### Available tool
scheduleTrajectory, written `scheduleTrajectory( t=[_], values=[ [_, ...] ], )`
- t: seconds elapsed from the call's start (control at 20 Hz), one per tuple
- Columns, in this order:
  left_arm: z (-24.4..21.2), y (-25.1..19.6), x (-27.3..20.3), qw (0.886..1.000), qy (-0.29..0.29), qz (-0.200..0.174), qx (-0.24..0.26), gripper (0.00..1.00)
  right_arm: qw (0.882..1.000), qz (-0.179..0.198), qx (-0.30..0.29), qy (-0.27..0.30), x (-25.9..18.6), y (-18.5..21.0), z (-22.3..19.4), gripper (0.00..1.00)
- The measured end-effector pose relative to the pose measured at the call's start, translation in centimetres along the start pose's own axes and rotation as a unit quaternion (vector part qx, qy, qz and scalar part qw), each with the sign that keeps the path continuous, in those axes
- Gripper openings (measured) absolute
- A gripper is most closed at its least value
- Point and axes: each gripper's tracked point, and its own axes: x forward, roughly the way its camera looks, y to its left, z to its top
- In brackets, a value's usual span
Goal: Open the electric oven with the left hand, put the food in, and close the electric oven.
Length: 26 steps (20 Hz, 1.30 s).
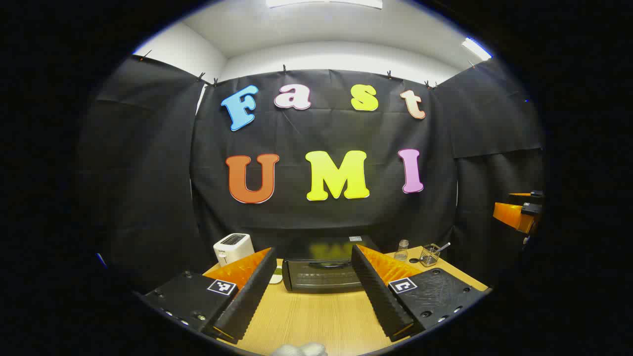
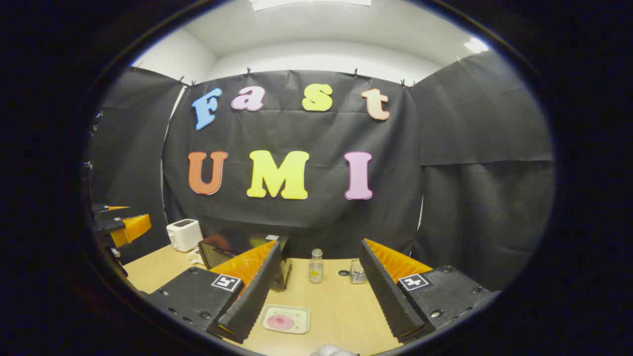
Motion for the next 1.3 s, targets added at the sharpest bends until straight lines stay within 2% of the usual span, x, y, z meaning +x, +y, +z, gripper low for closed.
scheduleTrajectory(
  t=[0.75,0.9,0.95,1.0,1.25,1.3],
  values=[
    [0.5,-1.3,3.3,1.0,-0.012,-0.016,0.009,0.96,1.0,-0.006,0.013,0.013,1.7,-0.9,-0.8,1.0],
    [0.0,-2.2,5.1,1.0,-0.012,-0.023,0.01,0.96,1.0,-0.006,0.02,0.021,2.0,-1.0,-1.0,1.0],
    [-0.2,-2.8,5.9,1.0,-0.012,-0.027,0.01,0.96,1.0,-0.009,0.02,0.022,2.0,-1.4,-1.1,0.96],
    [-0.6,-3.2,6.8,0.999,-0.01,-0.031,0.009,0.96,0.999,-0.011,0.019,0.025,2.1,-1.6,-1.1,1.0],
    [-3.1,-5.5,11.4,0.999,0.006,-0.052,0.001,0.96,0.998,-0.033,0.017,0.04,1.8,-3.3,-1.5,1.0],
    [-3.6,-5.6,12.2,0.999,0.009,-0.053,-0.002,0.96,0.998,-0.039,0.016,0.042,1.6,-3.7,-1.6,0.96]
  ],
)
